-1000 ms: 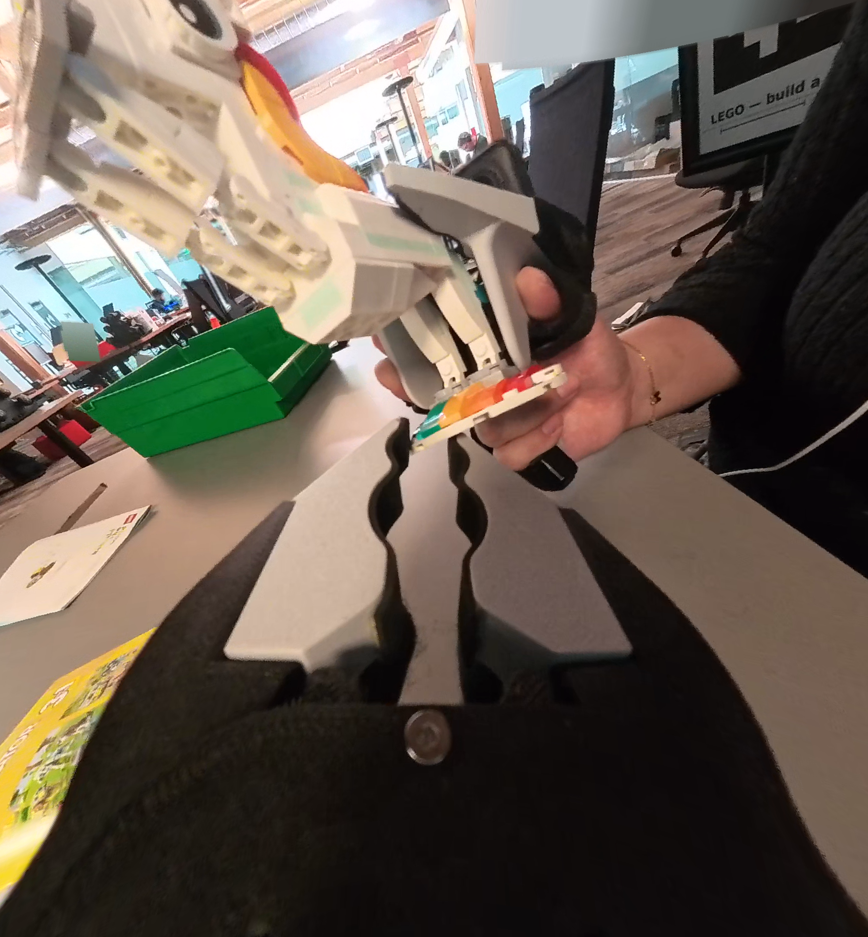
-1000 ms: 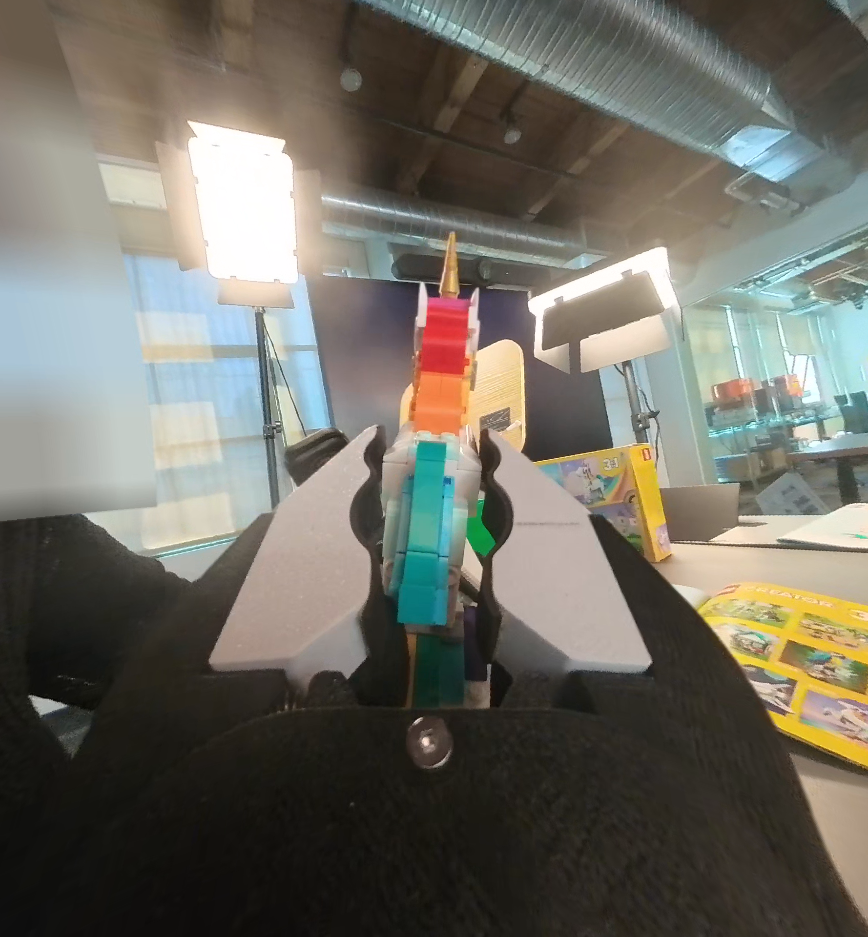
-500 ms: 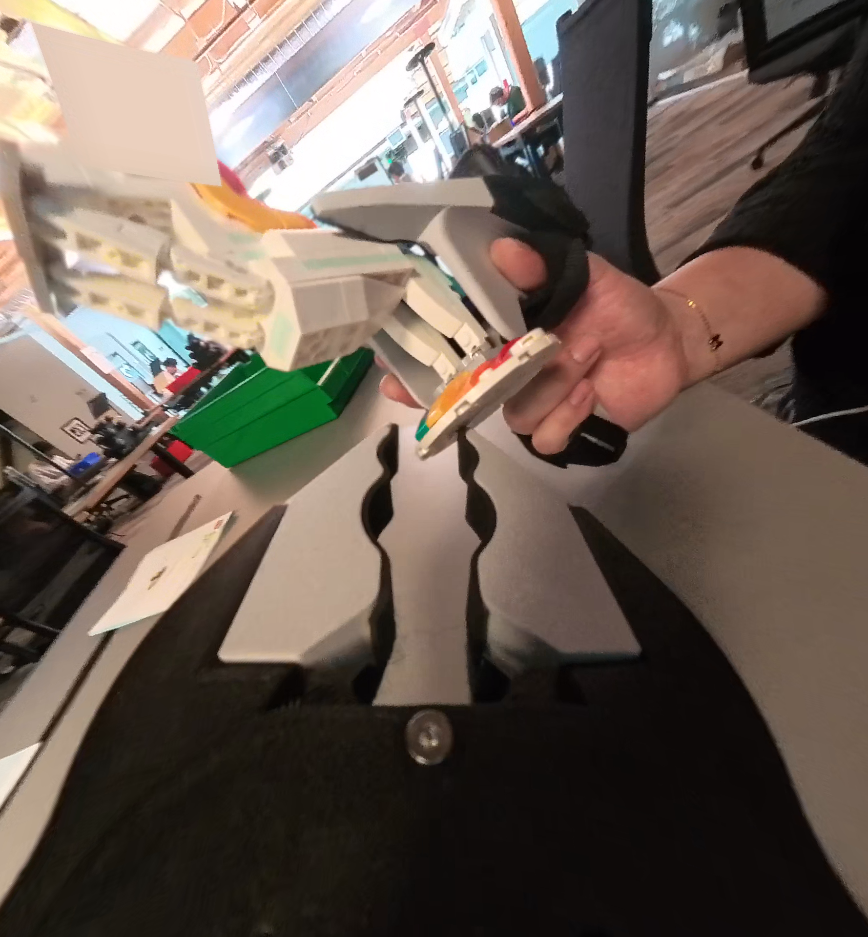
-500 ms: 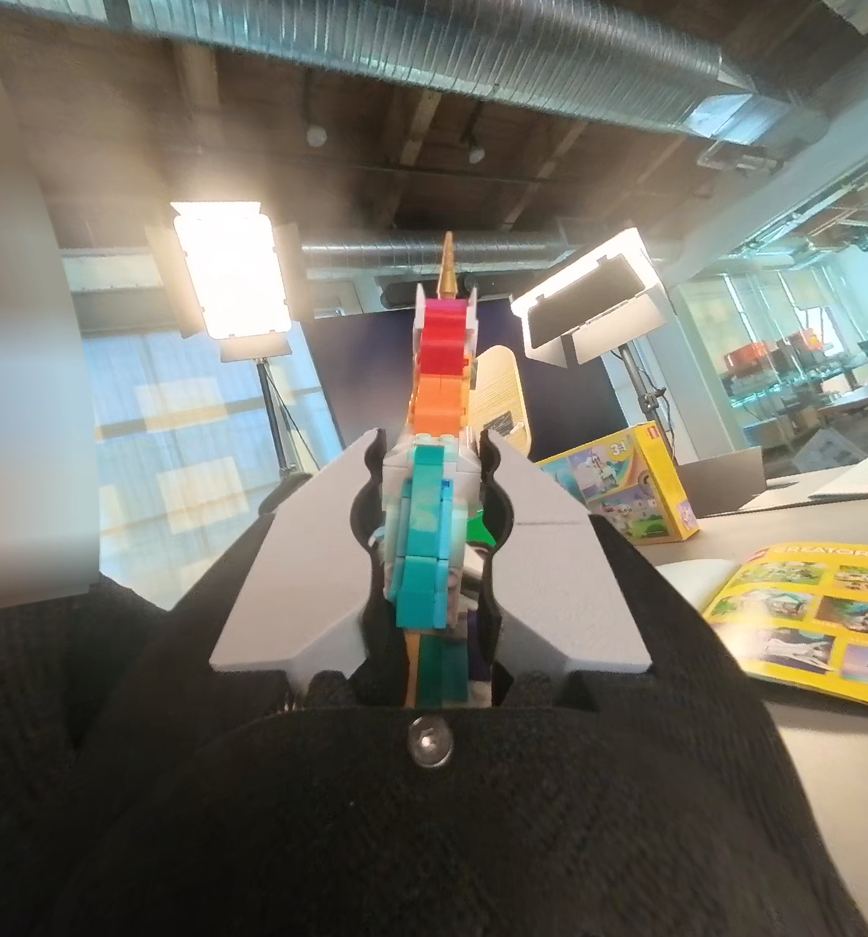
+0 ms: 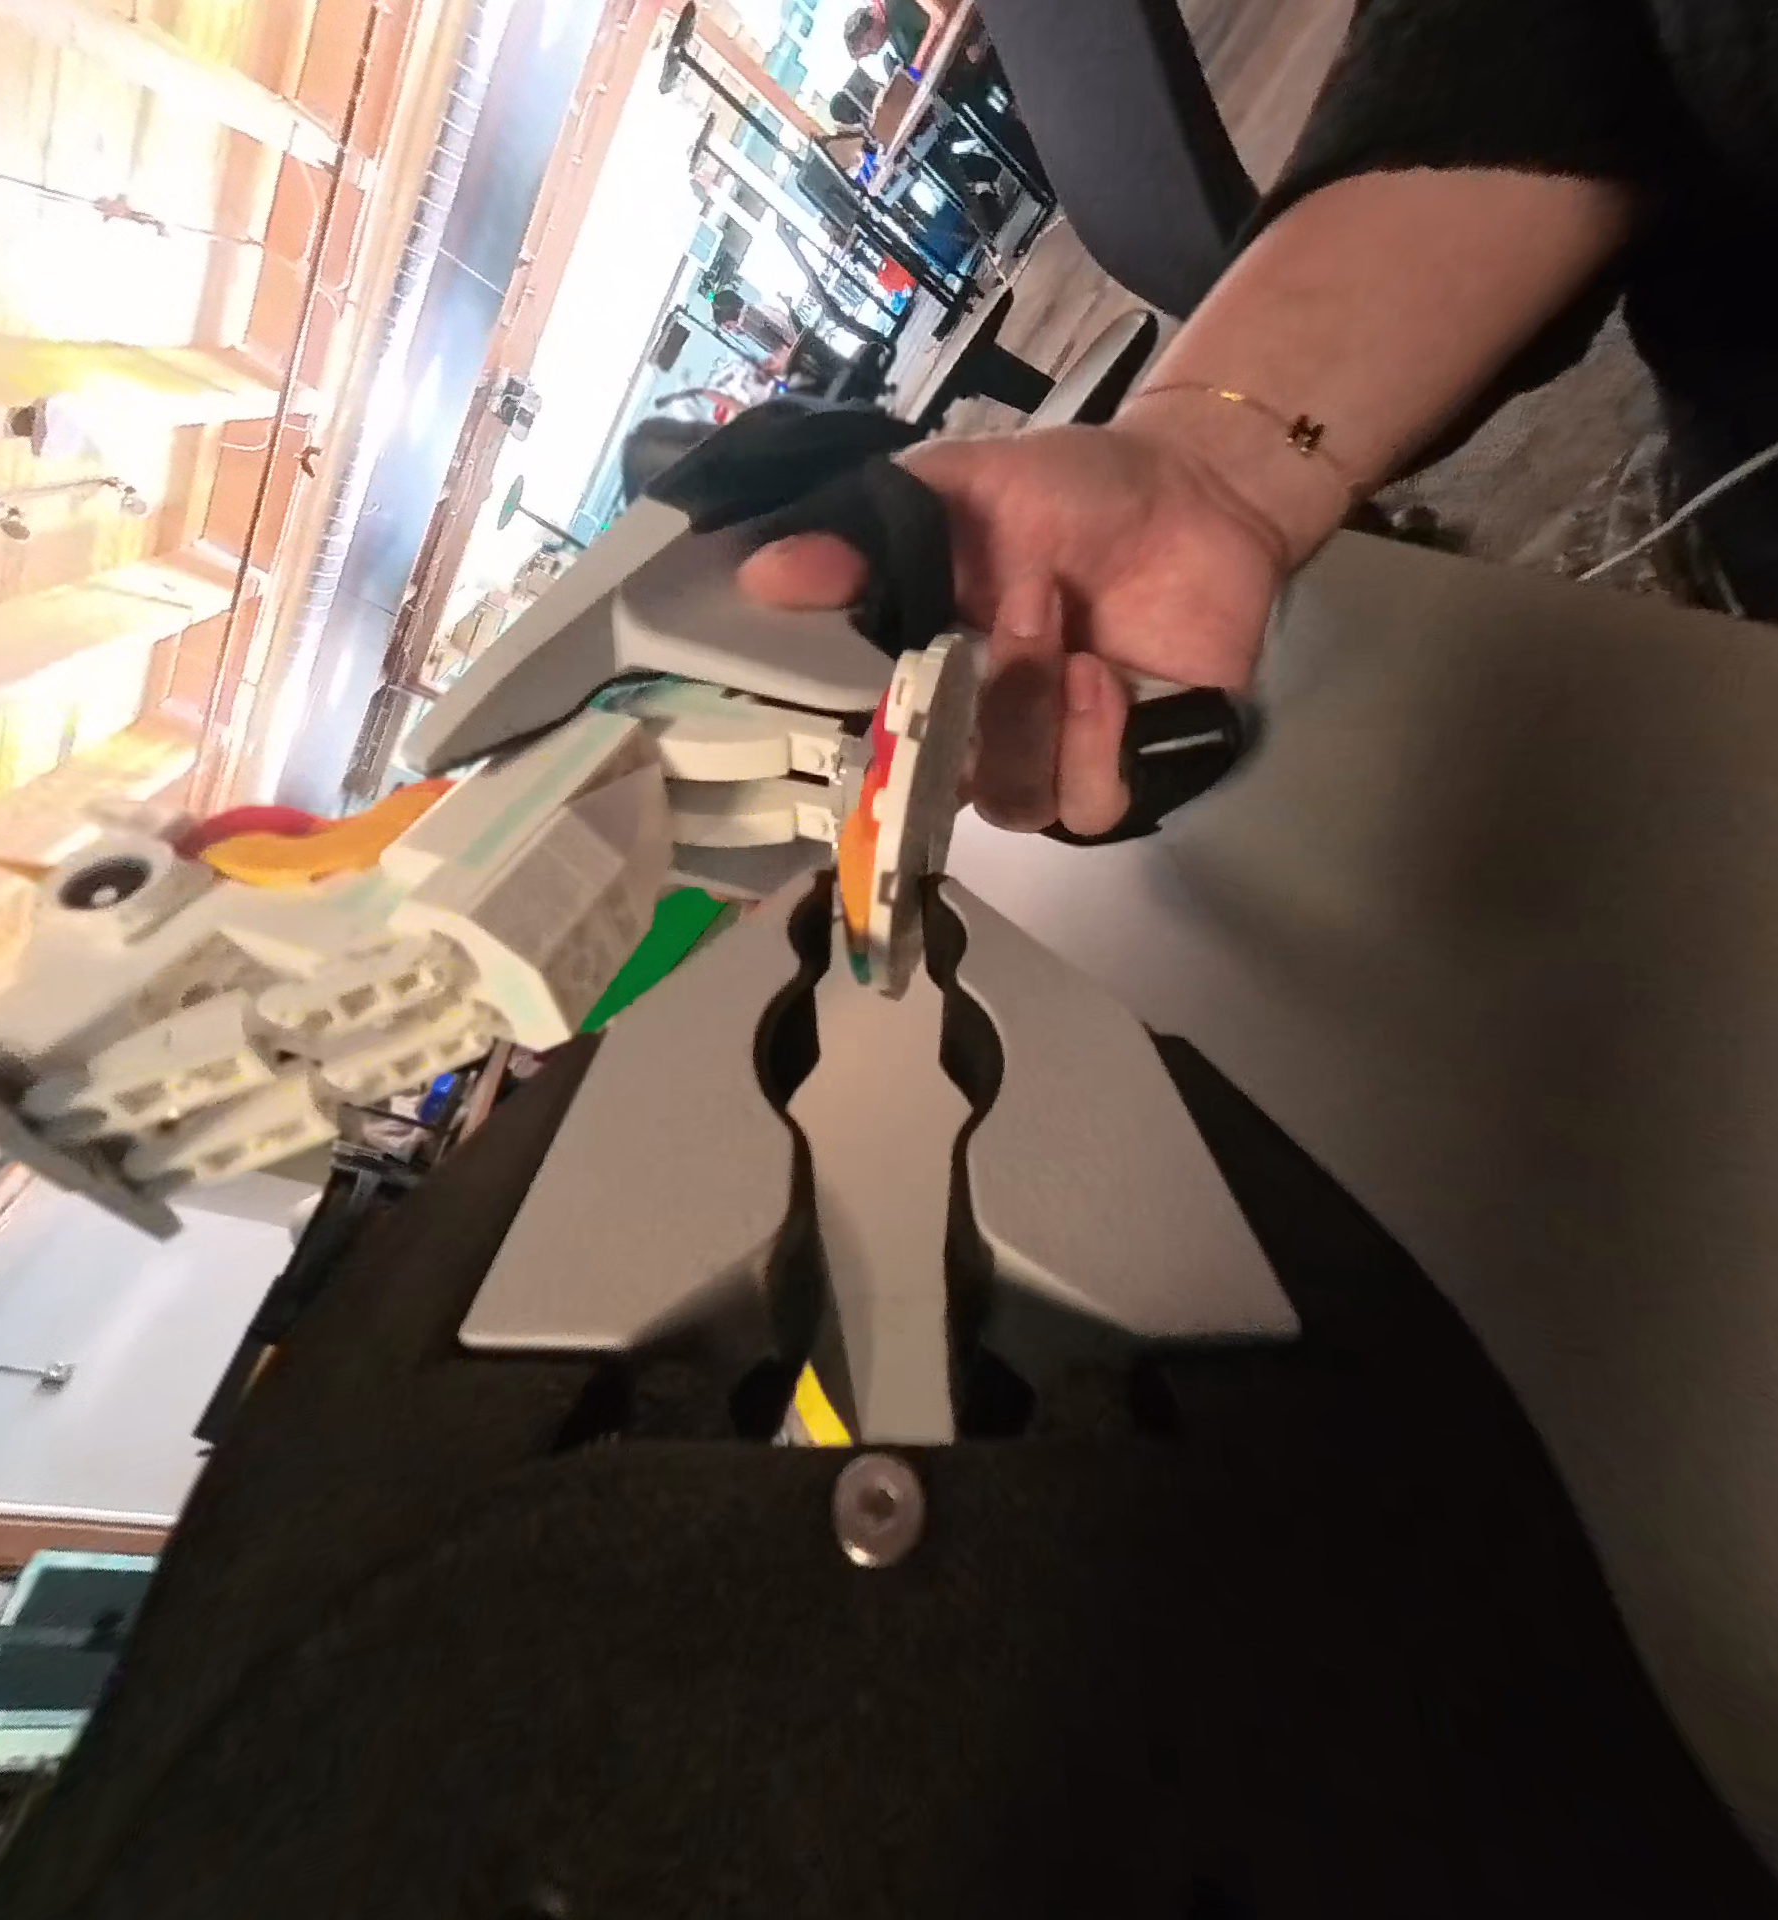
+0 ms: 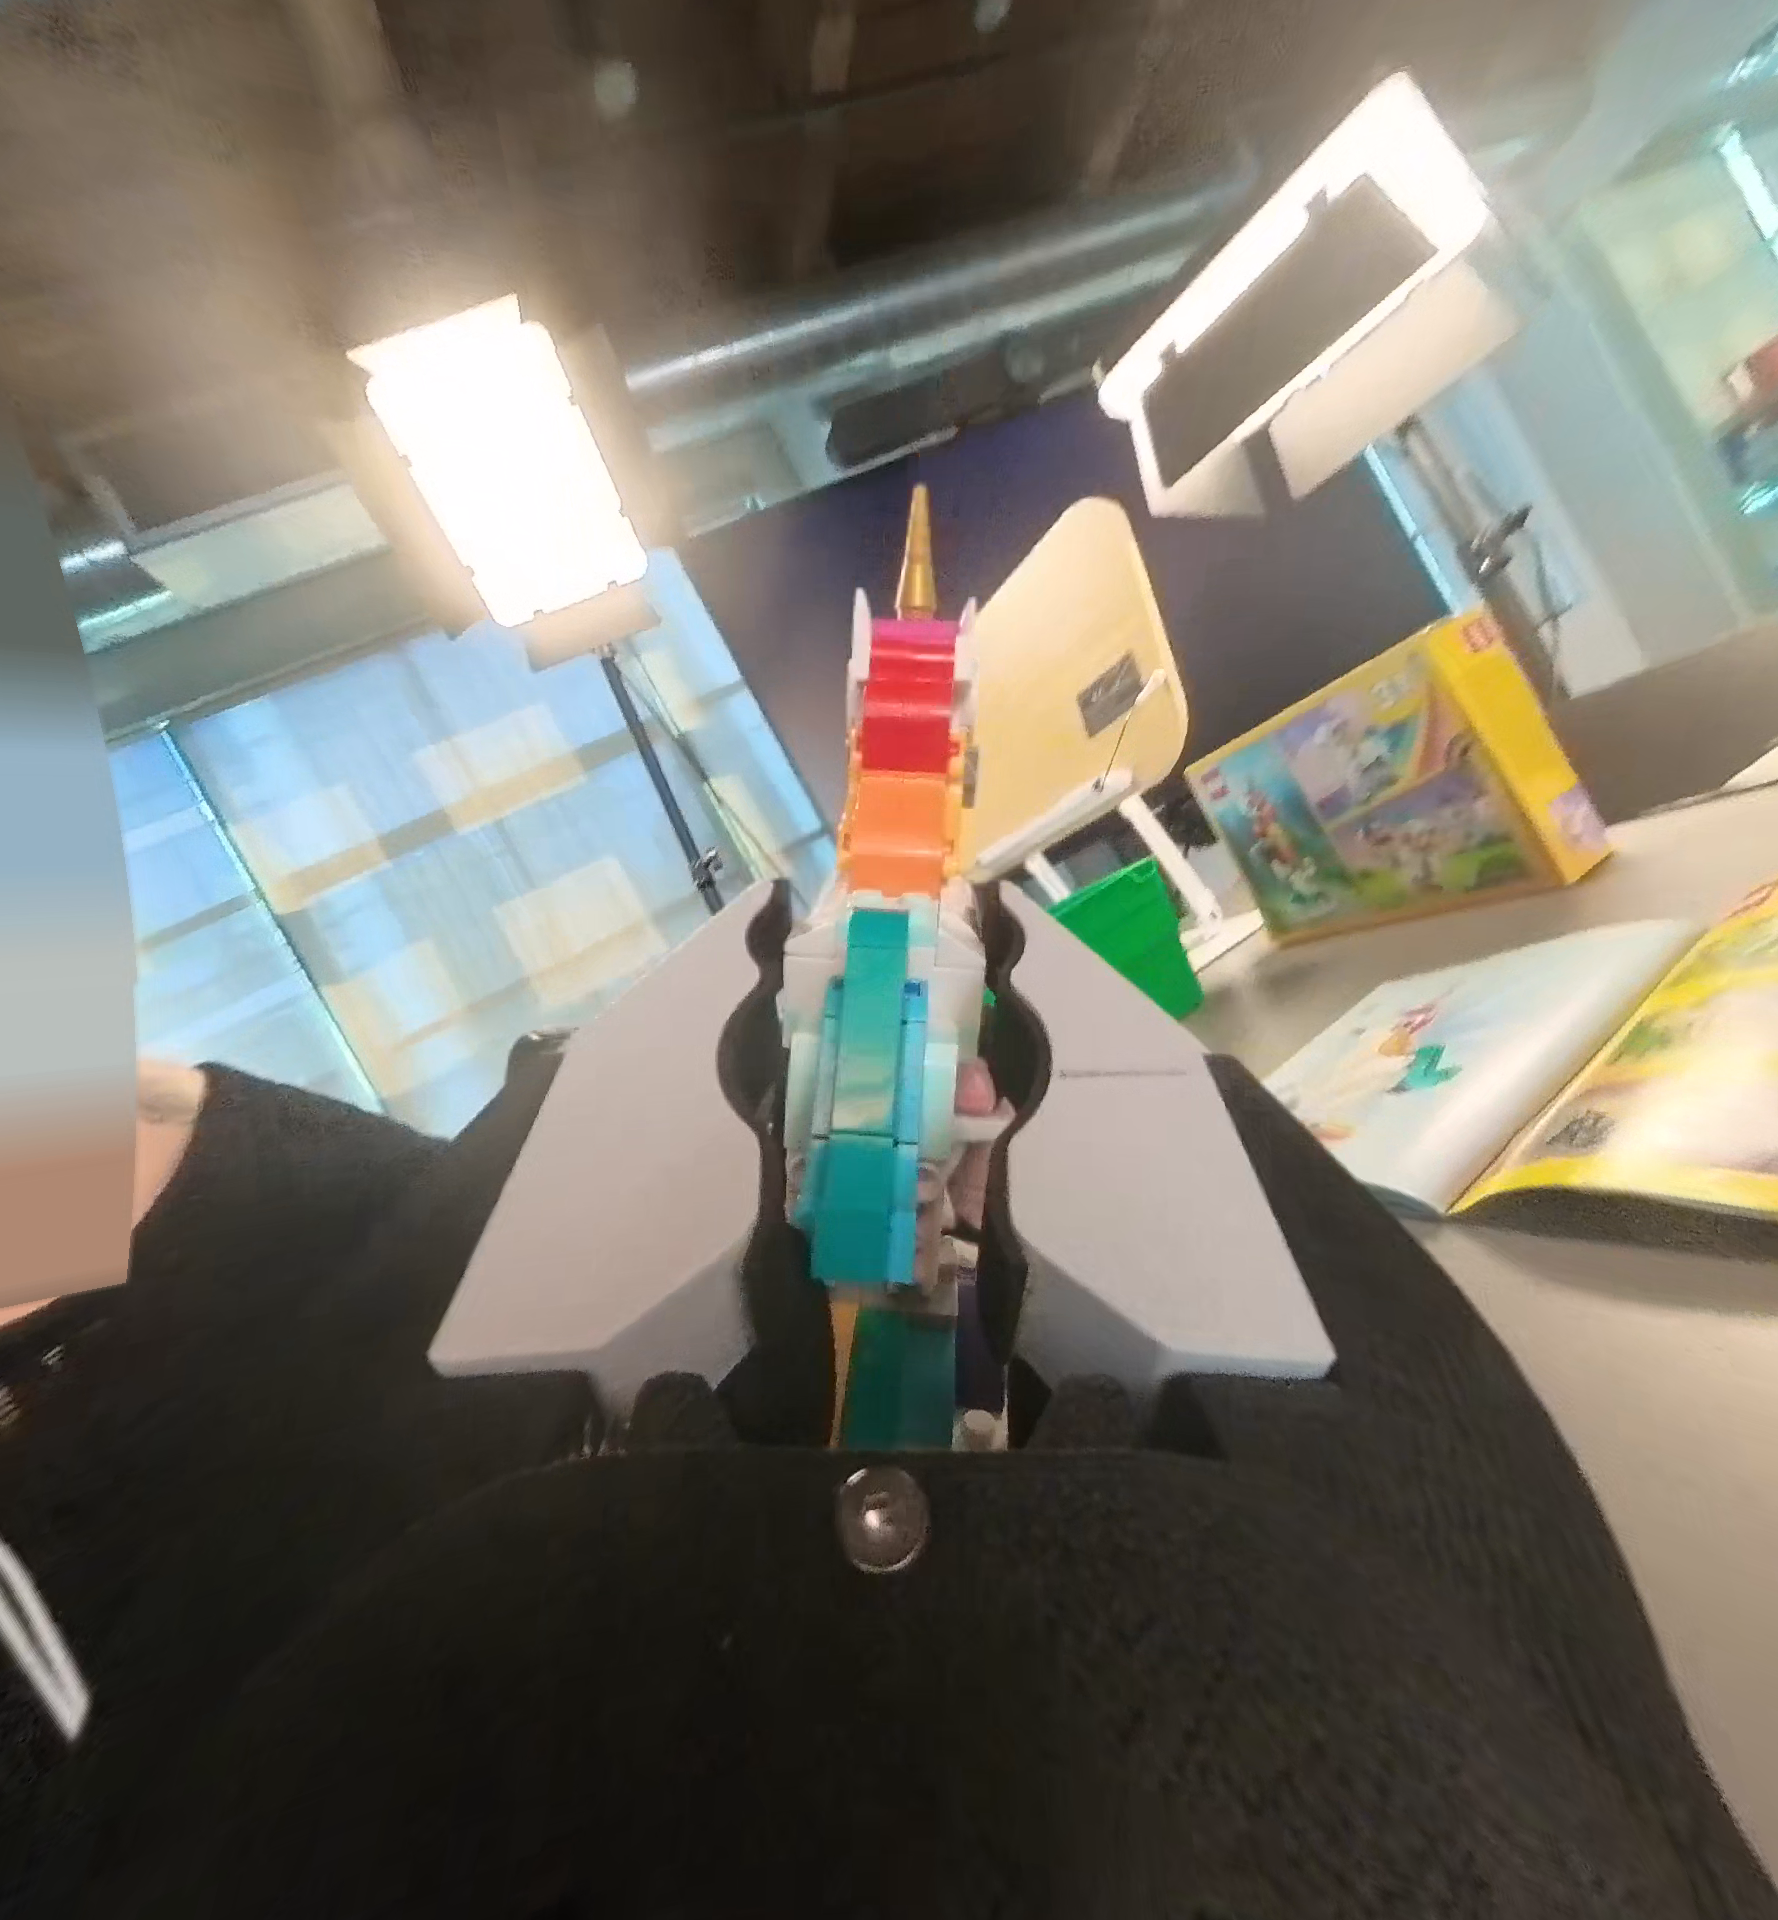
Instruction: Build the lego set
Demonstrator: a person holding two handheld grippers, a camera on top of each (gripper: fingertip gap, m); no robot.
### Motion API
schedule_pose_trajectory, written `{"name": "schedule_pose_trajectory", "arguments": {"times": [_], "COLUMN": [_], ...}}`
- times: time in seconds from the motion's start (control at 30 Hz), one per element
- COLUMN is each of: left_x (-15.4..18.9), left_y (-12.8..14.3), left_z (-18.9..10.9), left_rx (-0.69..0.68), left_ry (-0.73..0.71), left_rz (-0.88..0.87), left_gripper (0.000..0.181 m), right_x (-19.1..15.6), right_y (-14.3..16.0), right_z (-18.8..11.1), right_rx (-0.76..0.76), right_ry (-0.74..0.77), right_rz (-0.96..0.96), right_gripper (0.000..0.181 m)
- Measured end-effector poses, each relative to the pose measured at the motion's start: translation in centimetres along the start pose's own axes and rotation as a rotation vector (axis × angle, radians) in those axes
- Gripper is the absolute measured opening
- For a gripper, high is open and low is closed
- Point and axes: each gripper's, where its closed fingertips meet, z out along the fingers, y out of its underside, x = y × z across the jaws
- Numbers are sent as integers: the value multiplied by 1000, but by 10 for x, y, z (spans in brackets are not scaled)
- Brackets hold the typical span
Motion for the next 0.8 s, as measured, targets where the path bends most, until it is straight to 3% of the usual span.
{"name": "schedule_pose_trajectory", "arguments": {"times": [0.17, 0.6, 0.8], "left_x": [4, 2, -5], "left_y": [1, 0, 15], "left_z": [1, 5, 4], "left_rx": [-33, -62, -123], "left_ry": [40, 6, -37], "left_rz": [3, 29, 30], "left_gripper": [14, 13, 13], "right_x": [0, -2, -1], "right_y": [6, -8, -25], "right_z": [-2, -5, -18], "right_rx": [-72, -59, -59], "right_ry": [-22, -30, 25], "right_rz": [36, -72, -259], "right_gripper": [35, 34, 56]}}
